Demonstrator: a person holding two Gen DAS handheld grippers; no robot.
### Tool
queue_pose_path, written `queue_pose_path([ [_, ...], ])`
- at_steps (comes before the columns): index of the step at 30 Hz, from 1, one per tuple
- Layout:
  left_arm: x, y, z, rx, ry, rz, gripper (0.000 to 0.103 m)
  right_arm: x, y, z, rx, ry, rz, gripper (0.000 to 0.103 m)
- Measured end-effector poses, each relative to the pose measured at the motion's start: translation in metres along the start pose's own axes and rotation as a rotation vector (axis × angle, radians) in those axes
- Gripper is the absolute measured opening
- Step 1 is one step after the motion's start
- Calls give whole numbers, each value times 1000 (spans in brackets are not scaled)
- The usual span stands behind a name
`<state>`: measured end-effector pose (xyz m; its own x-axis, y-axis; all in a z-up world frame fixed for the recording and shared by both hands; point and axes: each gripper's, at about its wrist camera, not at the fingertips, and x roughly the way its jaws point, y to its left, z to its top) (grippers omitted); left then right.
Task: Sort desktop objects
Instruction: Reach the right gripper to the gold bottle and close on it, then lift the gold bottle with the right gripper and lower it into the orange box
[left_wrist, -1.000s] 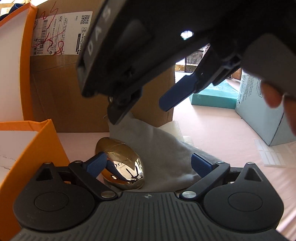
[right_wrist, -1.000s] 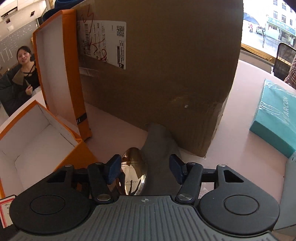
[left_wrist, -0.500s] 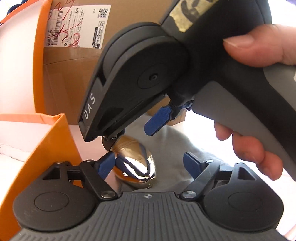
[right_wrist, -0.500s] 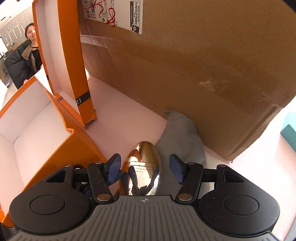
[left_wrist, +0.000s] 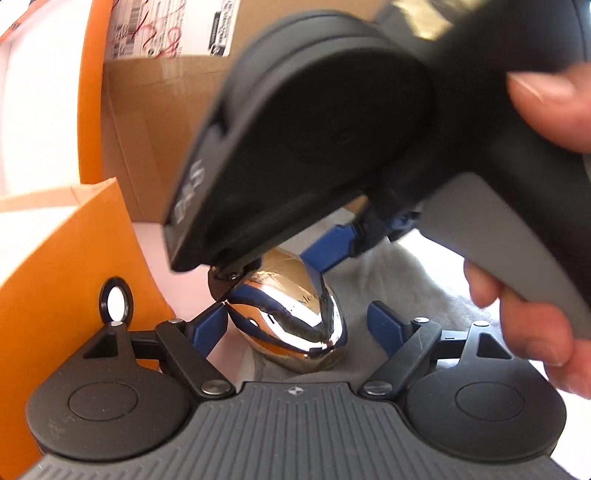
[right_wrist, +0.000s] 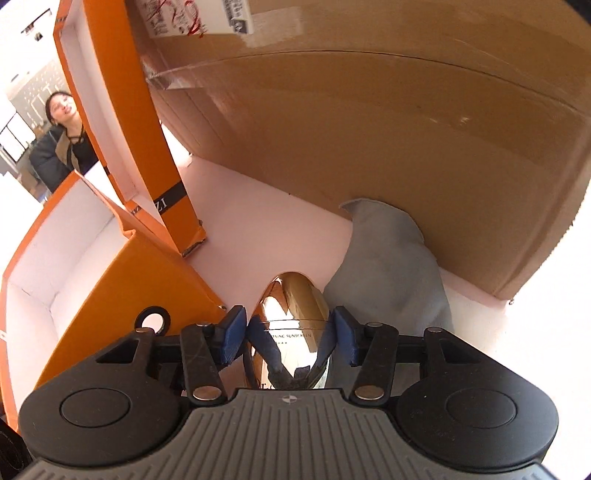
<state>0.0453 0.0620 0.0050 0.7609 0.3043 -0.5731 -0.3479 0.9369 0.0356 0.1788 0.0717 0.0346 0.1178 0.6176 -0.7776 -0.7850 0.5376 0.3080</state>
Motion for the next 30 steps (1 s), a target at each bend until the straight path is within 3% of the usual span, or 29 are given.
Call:
queue_pose_path([
  [5,-4,-2,-4,33,-18,4,71,2,-33,-14,83,-32,101,51],
  [10,-4,4,-6,20,-14,-14,71,2,-40,-21,52,-58,96,50],
  [12,-6,4,-7,26,-19,-15,66,-12,-56,-33,87,-124,133,49],
  [13,-8,3,-8,38,-32,-1,56,-14,-64,-40,118,-160,160,47],
  [16,-13,2,-10,68,-52,5,55,-30,-96,-62,211,-268,247,41],
  [21,-23,-2,-15,105,-90,5,54,-35,-113,-84,252,-369,289,37],
  [27,-40,-8,-23,162,-158,16,54,-57,-129,-87,278,-399,325,36],
  [30,-39,1,-30,162,-124,-2,53,-47,-126,-84,284,-368,318,37],
])
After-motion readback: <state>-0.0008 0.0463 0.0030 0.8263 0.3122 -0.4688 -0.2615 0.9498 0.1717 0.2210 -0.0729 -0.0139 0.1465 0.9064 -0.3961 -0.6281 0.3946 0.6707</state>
